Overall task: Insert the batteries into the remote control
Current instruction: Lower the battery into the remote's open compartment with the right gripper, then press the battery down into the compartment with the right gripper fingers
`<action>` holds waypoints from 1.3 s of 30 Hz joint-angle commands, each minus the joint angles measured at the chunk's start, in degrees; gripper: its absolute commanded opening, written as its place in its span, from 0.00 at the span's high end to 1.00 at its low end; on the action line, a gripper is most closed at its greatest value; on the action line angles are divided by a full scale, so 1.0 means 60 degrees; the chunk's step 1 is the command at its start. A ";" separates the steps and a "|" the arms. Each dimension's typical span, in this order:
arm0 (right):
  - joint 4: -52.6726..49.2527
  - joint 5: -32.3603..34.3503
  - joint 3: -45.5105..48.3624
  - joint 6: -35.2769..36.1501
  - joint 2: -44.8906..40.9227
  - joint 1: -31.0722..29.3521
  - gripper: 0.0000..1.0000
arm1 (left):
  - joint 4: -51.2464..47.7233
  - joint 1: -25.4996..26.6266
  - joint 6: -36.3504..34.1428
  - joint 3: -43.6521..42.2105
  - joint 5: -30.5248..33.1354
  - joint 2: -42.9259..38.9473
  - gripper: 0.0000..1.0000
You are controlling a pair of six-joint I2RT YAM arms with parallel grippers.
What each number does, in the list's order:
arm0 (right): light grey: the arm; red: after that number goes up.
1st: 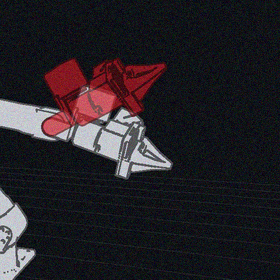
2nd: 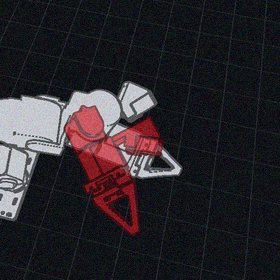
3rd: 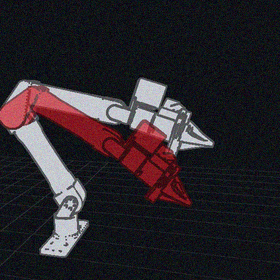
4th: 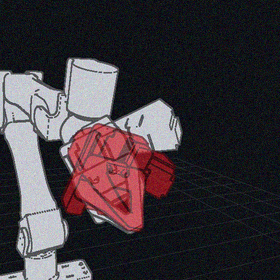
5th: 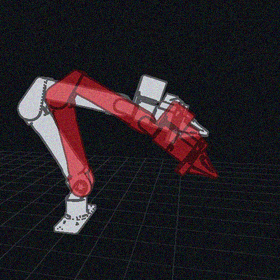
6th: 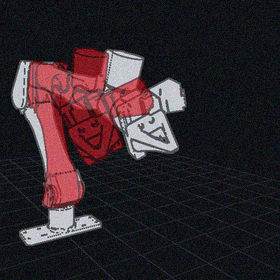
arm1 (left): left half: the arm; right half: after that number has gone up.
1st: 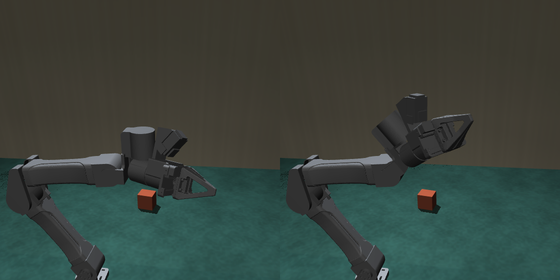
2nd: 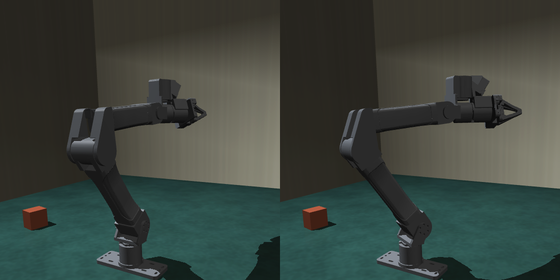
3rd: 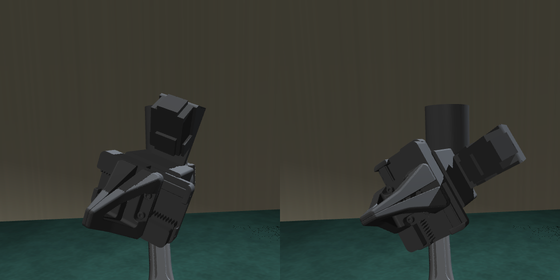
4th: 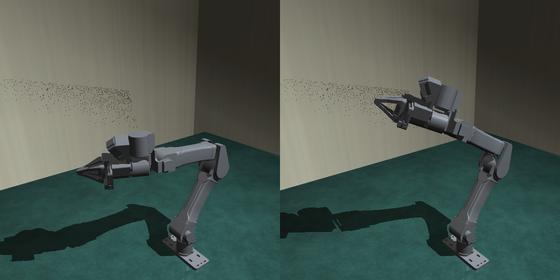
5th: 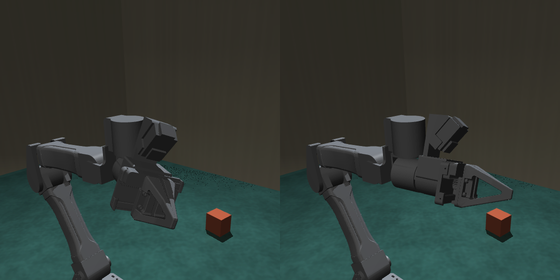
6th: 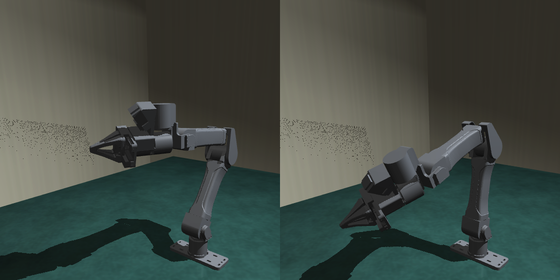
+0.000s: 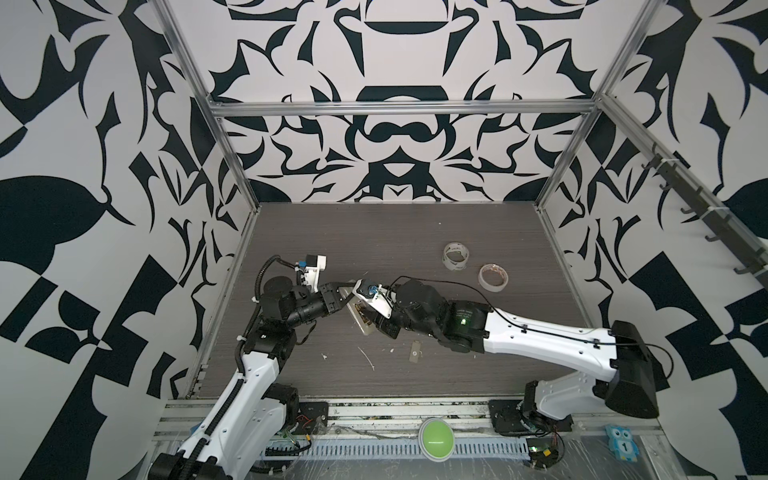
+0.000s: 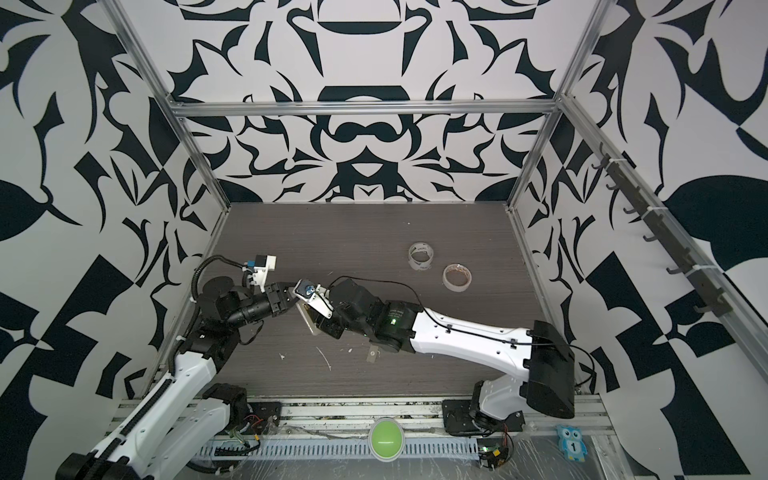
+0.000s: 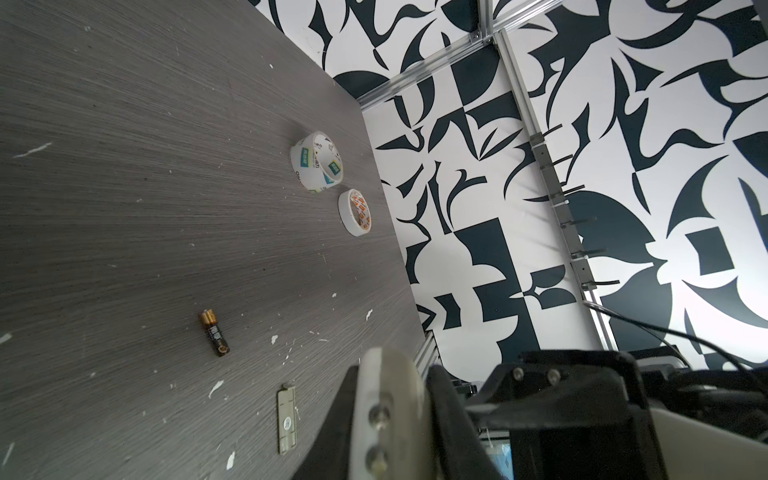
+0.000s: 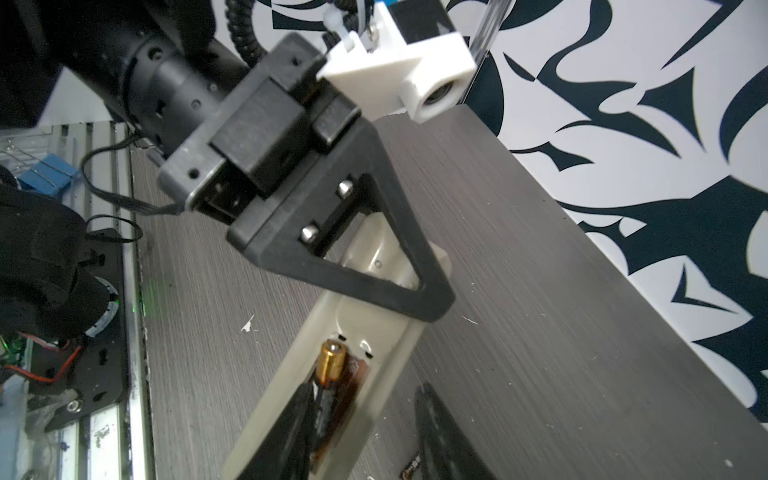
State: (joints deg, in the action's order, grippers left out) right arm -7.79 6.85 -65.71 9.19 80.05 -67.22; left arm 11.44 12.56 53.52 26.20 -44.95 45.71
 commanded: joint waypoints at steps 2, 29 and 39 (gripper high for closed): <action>-0.1787 -0.1173 -0.0948 0.1734 -0.0642 -0.0039 0.54 | -0.1434 0.0031 -0.0974 0.0888 -0.0665 -0.0104 1.00; -0.5557 -0.2931 -0.3901 0.5029 0.1503 -0.0169 0.59 | -0.6411 0.0440 -0.3581 0.2547 -0.1007 0.1455 1.00; -0.5083 -0.2702 -0.3620 0.4867 0.1206 -0.0176 0.63 | -0.5957 0.0465 -0.3339 0.2353 -0.1265 0.1271 1.00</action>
State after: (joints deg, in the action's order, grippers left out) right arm -40.66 -9.72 -86.61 38.98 90.04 -67.96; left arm -24.80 15.14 33.63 39.48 -50.89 54.35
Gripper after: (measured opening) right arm 0.373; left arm 0.246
